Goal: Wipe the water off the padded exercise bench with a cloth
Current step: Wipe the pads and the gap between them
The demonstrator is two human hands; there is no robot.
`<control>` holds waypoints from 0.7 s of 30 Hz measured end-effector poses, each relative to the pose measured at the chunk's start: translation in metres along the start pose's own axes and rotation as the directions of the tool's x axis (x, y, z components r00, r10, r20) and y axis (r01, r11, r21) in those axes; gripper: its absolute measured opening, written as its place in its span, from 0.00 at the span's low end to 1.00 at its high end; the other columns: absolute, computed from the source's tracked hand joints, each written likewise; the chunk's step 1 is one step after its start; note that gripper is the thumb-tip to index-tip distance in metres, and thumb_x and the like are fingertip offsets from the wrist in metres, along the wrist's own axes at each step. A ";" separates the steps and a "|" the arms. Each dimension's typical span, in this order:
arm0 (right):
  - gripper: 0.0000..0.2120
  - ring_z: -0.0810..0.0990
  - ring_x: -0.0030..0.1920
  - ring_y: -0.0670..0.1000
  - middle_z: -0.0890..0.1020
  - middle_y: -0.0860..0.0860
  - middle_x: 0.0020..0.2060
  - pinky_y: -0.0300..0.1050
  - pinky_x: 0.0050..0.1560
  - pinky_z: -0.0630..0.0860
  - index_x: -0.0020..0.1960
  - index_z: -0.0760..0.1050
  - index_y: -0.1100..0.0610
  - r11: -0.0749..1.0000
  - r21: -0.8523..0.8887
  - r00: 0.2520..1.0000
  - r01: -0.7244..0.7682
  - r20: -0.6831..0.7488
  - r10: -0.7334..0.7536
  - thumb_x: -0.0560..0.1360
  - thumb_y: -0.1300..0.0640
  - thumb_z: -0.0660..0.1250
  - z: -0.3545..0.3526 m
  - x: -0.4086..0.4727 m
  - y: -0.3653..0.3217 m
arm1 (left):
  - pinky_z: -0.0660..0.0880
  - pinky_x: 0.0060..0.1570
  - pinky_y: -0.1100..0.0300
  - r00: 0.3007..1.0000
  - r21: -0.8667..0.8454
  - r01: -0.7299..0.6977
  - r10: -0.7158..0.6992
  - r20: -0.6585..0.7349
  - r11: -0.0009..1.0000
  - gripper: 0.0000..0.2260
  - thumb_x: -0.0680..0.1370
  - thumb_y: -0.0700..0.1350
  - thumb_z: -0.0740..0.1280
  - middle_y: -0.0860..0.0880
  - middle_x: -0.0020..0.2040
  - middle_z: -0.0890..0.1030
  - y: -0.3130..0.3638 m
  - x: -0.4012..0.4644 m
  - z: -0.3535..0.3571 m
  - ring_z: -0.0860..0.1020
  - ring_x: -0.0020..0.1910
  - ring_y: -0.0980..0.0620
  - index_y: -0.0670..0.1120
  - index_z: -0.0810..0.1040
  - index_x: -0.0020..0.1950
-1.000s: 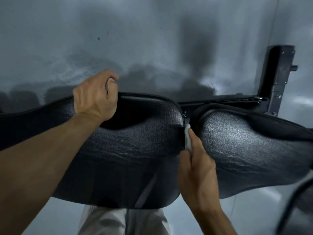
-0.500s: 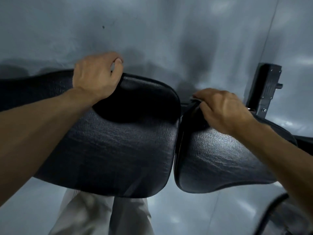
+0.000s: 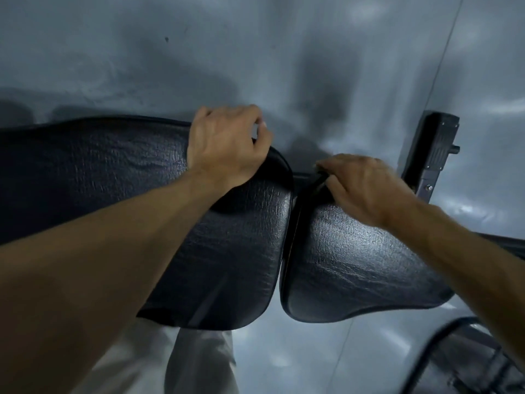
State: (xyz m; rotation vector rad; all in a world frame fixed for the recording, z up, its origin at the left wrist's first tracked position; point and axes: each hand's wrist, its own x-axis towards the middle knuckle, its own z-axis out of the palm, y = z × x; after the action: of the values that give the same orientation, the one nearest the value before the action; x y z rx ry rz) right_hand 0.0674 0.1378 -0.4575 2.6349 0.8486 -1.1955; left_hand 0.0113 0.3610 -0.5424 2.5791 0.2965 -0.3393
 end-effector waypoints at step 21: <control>0.18 0.79 0.56 0.58 0.82 0.56 0.53 0.50 0.69 0.68 0.56 0.77 0.57 0.996 0.036 0.995 0.084 0.047 -0.086 0.79 0.51 0.52 0.005 -0.006 -0.037 | 0.66 0.54 0.49 1.000 -0.028 -0.005 0.005 0.017 1.000 0.15 0.79 0.53 0.55 0.50 0.41 0.84 -0.002 -0.001 0.000 0.77 0.42 0.44 0.50 0.80 0.49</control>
State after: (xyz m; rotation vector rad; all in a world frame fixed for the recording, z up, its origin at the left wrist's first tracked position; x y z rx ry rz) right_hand 0.0405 0.1641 -0.4523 2.6090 0.9492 -1.2992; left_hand 0.0102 0.3625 -0.5429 2.5479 0.2867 -0.3524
